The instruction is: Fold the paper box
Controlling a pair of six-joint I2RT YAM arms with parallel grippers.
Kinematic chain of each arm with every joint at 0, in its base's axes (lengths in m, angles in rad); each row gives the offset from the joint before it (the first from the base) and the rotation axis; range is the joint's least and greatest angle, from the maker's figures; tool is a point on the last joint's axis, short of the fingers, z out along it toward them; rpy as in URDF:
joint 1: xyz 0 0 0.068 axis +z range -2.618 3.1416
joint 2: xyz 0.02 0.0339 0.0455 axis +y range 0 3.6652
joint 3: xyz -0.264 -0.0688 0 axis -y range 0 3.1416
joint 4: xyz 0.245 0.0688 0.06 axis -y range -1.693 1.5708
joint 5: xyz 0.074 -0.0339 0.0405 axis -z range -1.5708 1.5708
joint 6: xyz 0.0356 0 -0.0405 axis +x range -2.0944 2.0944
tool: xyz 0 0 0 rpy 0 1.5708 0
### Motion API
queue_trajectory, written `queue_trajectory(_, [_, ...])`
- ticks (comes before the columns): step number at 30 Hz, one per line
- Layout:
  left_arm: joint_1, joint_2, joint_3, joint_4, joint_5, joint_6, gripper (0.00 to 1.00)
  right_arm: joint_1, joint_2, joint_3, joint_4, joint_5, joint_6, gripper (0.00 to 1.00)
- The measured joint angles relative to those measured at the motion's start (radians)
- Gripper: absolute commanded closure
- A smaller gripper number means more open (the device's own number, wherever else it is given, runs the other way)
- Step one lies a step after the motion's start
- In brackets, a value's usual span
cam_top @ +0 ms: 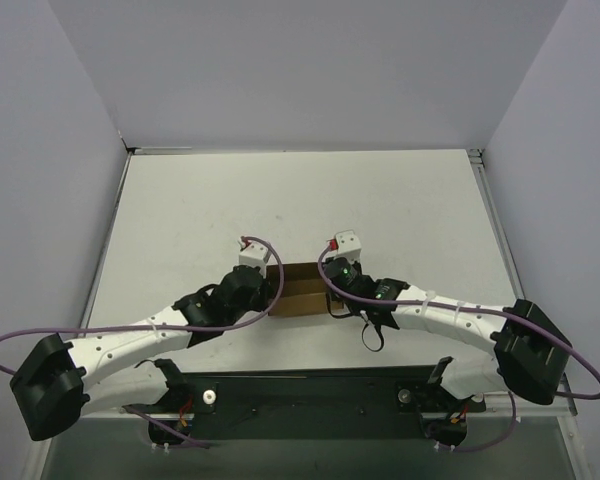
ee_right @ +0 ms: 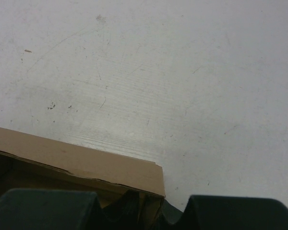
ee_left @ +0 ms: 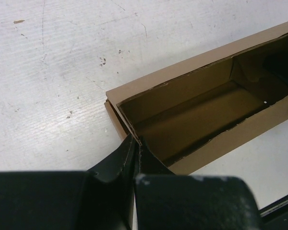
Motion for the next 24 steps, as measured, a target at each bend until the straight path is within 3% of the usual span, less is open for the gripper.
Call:
queue_trajectory(2, [-0.038, -0.001, -0.005, 0.002, -0.043, -0.004, 0.99, 0.019, -0.016, -0.016, -0.004, 0.021, 0.021, 0.78])
queue_trajectory(6, [-0.119, -0.003, -0.016, 0.003, -0.130, -0.016, 0.99, 0.069, -0.046, -0.022, -0.040, 0.061, 0.062, 0.55])
queue_trajectory(11, [-0.212, -0.009, -0.055, 0.024, -0.230, -0.040, 0.99, 0.142, -0.122, -0.024, -0.116, 0.100, 0.117, 0.36])
queue_trajectory(24, [-0.304, 0.021, -0.142, 0.061, -0.349, -0.090, 0.99, 0.400, -0.346, -0.085, -0.383, 0.174, 0.354, 0.34])
